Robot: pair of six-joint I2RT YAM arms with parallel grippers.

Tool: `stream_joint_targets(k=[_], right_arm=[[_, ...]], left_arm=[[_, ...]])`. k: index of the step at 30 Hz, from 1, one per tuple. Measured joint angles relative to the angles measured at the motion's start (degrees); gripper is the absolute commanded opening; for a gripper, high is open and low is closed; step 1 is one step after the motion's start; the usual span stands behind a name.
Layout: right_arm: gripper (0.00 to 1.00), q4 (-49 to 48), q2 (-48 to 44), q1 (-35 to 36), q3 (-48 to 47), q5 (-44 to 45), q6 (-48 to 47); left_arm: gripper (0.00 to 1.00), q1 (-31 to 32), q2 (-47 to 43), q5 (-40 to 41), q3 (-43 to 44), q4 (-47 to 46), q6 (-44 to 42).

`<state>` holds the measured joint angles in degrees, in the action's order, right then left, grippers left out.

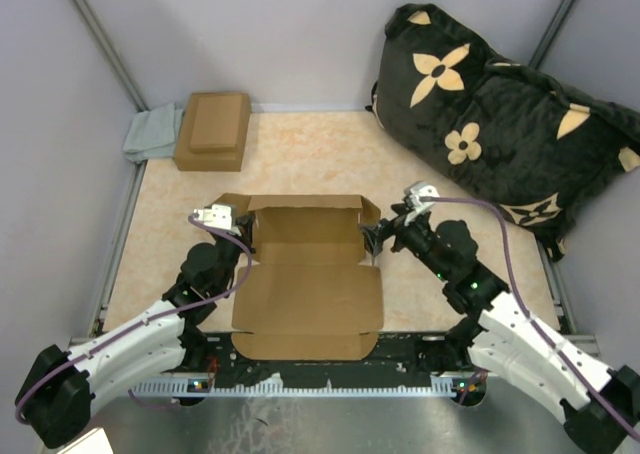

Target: Fold the paper box

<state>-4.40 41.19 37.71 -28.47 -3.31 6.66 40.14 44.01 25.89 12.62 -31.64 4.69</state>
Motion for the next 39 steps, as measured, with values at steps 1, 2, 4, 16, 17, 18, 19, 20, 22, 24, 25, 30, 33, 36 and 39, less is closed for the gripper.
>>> stream_joint_targets(k=[1,2,4,16,17,18,19,20,22,24,25,30,33,36,39], right_arm=[[0.95,-0.1,-2.3,0.0,0.1,3.3,0.5],[0.94,-0.3,-3.5,0.0,0.4,5.9,0.9],[0.91,0.2,-5.6,0.0,1.2,12.9,2.1],[0.88,7.6,0.9,-3.9,1.8,37.3,8.4],[0.88,7.4,1.7,-5.7,1.8,35.8,8.2],[0.88,7.1,2.6,-7.5,1.8,33.9,7.9],[0.88,6.9,3.6,-8.9,1.8,31.3,7.3],[0.88,6.8,4.5,-9.8,1.8,28.3,6.7],[0.88,6.5,6.1,-10.3,1.8,21.7,5.4],[0.88,5.8,7.4,-10.3,1.8,15.0,4.4],[0.88,5.5,8.3,-10.3,1.8,10.9,3.8],[0.89,3.5,10.4,-10.3,1.8,-2.3,2.3],[0.89,2.5,10.4,-10.3,1.8,-7.4,1.8],[0.89,1.3,9.9,-10.3,1.9,-10.7,1.6],[0.89,-0.6,9.6,-10.2,1.9,-13.2,1.5]], left_arm=[[0.0,0.0,0.0,0.0,0.0,0.0,0.0],[0.0,0.0,0.0,0.0,0.1,0.0,0.0],[0.0,0.0,0.0,0.0,0.1,0.0,0.0],[0.0,0.0,0.0,0.0,0.1,0.2,0.0],[0.0,0.0,0.0,0.0,0.1,0.2,0.0],[0.0,0.0,0.0,0.0,0.2,0.3,0.0],[0.0,0.0,0.0,0.0,0.3,0.4,0.0],[0.0,0.0,0.0,0.0,0.4,0.5,0.0],[0.0,0.0,0.0,0.0,0.5,0.7,0.0],[0.0,0.0,0.0,0.0,0.5,0.8,0.0],[0.0,0.0,0.0,0.0,0.5,0.8,0.0],[0.0,0.0,0.0,0.0,0.5,0.9,0.0],[0.0,0.0,-0.1,0.0,0.5,0.9,0.0],[0.0,0.0,-0.2,0.0,0.5,0.9,0.1],[0.0,0.0,-0.2,0.0,0.5,1.0,0.2]])
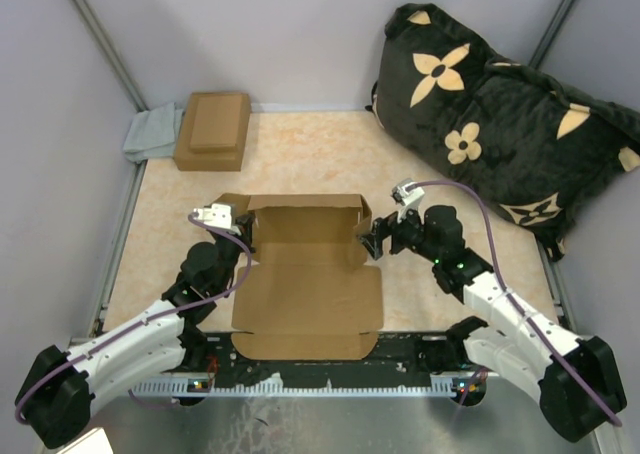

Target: Fold the paper box

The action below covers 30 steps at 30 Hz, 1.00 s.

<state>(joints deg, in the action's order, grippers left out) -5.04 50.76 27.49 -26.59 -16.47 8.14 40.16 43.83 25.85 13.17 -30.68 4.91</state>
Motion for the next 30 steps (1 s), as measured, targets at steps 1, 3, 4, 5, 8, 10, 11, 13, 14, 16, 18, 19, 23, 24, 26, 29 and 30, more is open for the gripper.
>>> stream_joint_targets(k=[1,3,4,5,8,10,11,13,14,16,18,19,23,24,26,29,30], right_arm=[[0.89,-0.4,0.1,0.1,0.0,-0.4,0.0],[0.88,-1.4,0.8,0.3,0.0,-0.9,0.0],[0.87,-2.1,1.6,0.6,0.0,-0.8,-0.1],[0.87,-2.6,2.6,1.0,0.0,-0.6,-0.1],[0.84,-3.7,5.0,2.8,0.0,0.5,-0.2],[0.83,-4.9,6.4,4.0,0.0,2.1,-0.2],[0.82,-5.4,7.0,4.3,0.0,2.9,-0.2],[0.81,-6.6,8.2,5.3,0.0,5.6,-0.1],[0.8,-6.9,8.7,5.9,0.0,7.1,-0.1],[0.75,-7.8,9.5,7.1,0.0,9.8,-0.1],[0.68,-8.9,10.5,7.9,0.0,11.9,0.0],[0.63,-9.5,10.9,8.2,0.0,12.7,0.0],[0.47,-11.3,12.5,8.3,0.0,15.4,0.7],[0.43,-11.8,12.8,8.3,0.0,15.7,0.8],[0.37,-12.9,13.6,8.3,0.0,16.3,1.0],[0.35,-13.9,14.2,8.3,0.0,16.5,1.1],[0.36,-14.2,14.3,8.4,0.0,16.5,1.1]], left_arm=[[0.0,0.0,0.0,0.0,0.0,0.0,0.0],[0.0,0.0,0.0,0.0,0.0,0.0,0.0],[0.0,0.0,0.0,0.0,0.0,0.0,0.0],[0.0,0.0,0.0,-0.1,0.0,0.0,0.0],[0.0,0.0,0.0,-0.3,0.0,0.0,0.0],[0.0,0.0,0.0,-0.4,0.0,0.0,0.0],[0.0,0.0,0.0,-0.4,0.0,0.0,0.0],[0.0,0.0,-0.1,-0.6,0.0,0.0,0.0],[0.0,0.0,-0.1,-0.7,0.0,0.0,0.0],[0.0,0.0,-0.1,-0.8,0.0,-0.1,0.0],[0.0,0.0,-0.1,-0.9,0.0,-0.1,0.0],[0.0,0.1,-0.1,-0.9,0.0,-0.1,0.0],[0.0,0.3,-0.1,-1.4,0.0,-0.2,0.0],[0.0,0.3,-0.1,-1.5,0.0,-0.2,0.0],[0.0,0.3,-0.1,-1.8,0.0,-0.2,-0.1],[0.0,0.4,-0.1,-2.1,0.0,-0.4,-0.5],[0.0,0.4,0.1,-2.1,0.0,-0.5,-0.6]])
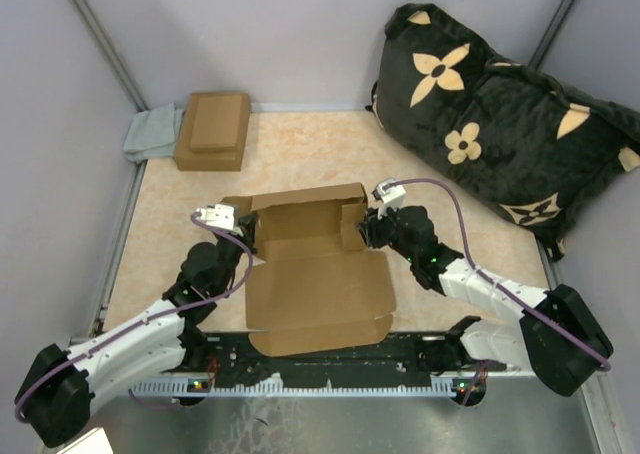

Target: Fold the paper box

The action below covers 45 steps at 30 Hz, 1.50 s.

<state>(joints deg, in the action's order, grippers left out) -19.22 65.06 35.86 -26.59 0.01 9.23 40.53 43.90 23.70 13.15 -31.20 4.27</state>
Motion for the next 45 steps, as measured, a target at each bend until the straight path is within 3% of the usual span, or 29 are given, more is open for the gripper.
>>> stream_joint_targets(k=[7,11,14,22,25,32,39,45], right_arm=[[0.65,-2.1,0.1,0.0,0.0,-1.8,-0.6],[0.68,-2.3,1.5,0.0,-0.1,-2.0,-1.3],[0.59,-2.4,3.1,0.0,-0.1,-1.8,-2.0],[0.11,-4.3,6.4,-0.2,-0.7,1.9,-3.0],[0.01,-5.2,7.1,-0.5,-0.7,4.0,-2.6],[0.0,-7.0,8.4,-0.5,-0.8,7.6,-0.2],[0.0,-7.3,8.6,1.6,-0.8,13.4,0.2],[0.0,-7.1,8.6,3.1,-0.8,20.7,-1.1]], left_arm=[[0.0,0.3,1.8,-1.5,0.0,-1.1,-1.0],[0.0,0.9,2.3,-2.6,0.0,-1.9,-1.6],[0.0,1.1,2.3,-3.0,0.0,-2.1,-1.9],[0.0,1.6,2.0,-2.4,0.0,-2.2,-3.1],[0.0,1.8,1.7,-1.7,0.0,-2.3,-3.3],[0.03,2.9,1.7,-0.4,0.0,-2.3,-4.2],[0.33,4.0,0.3,0.2,0.1,-0.2,-4.1],[0.46,4.3,-5.1,-1.4,5.4,9.8,-0.5]])
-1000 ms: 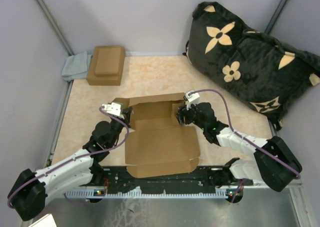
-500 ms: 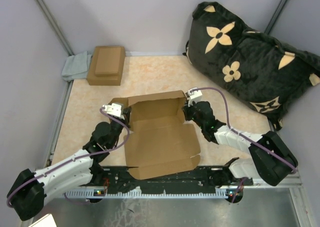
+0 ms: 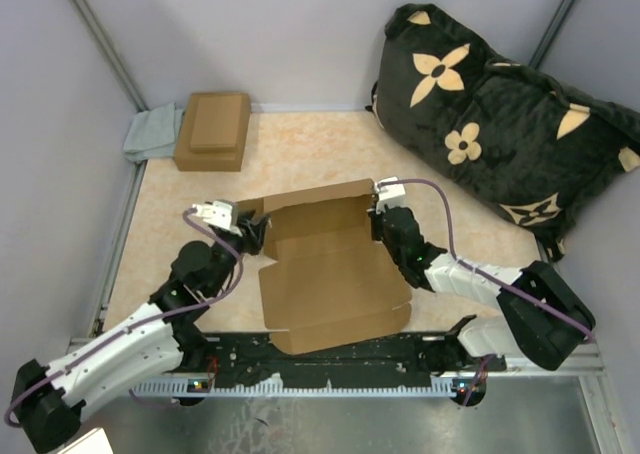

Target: Fold the paper box

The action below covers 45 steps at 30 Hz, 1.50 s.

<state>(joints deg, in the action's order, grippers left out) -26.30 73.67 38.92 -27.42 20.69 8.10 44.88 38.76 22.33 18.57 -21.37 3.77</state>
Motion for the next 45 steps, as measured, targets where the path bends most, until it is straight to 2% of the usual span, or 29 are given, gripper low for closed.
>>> stream_joint_targets(k=[5,9,15,19,26,29,35,39,45], right_arm=[[0.0,-2.5,0.0,0.1,1.6,5.6,-1.7],[0.0,-2.8,0.0,0.1,2.0,7.3,-1.9],[0.0,-1.8,-1.6,0.1,3.1,9.7,-0.7],[0.0,0.3,-4.6,-0.6,4.4,10.2,0.6],[0.0,2.7,-6.2,-4.1,4.5,7.4,2.5],[0.0,3.2,-6.2,-5.0,4.0,5.6,2.7],[0.0,3.6,-6.1,-6.9,3.6,1.4,3.7],[0.0,4.2,-6.1,-7.6,3.1,-1.3,3.7],[0.0,6.3,-6.1,-7.7,1.8,-4.4,3.7]], left_arm=[[0.43,0.0,-7.0,0.7,5.3,6.4,3.7],[0.38,0.0,-8.9,8.7,7.2,8.7,5.5],[0.44,0.0,2.0,19.1,13.5,13.7,7.3],[0.46,-3.0,11.2,20.2,17.6,14.7,8.0],[0.44,-22.2,22.3,6.3,23.0,13.7,11.8],[0.43,-27.4,24.9,-0.3,23.1,10.8,13.0],[0.42,-32.5,32.6,-14.0,21.3,4.0,15.9],[0.42,-33.3,34.0,-21.2,14.3,-1.4,17.2],[0.41,-33.3,34.1,-31.7,9.5,-7.0,18.0]])
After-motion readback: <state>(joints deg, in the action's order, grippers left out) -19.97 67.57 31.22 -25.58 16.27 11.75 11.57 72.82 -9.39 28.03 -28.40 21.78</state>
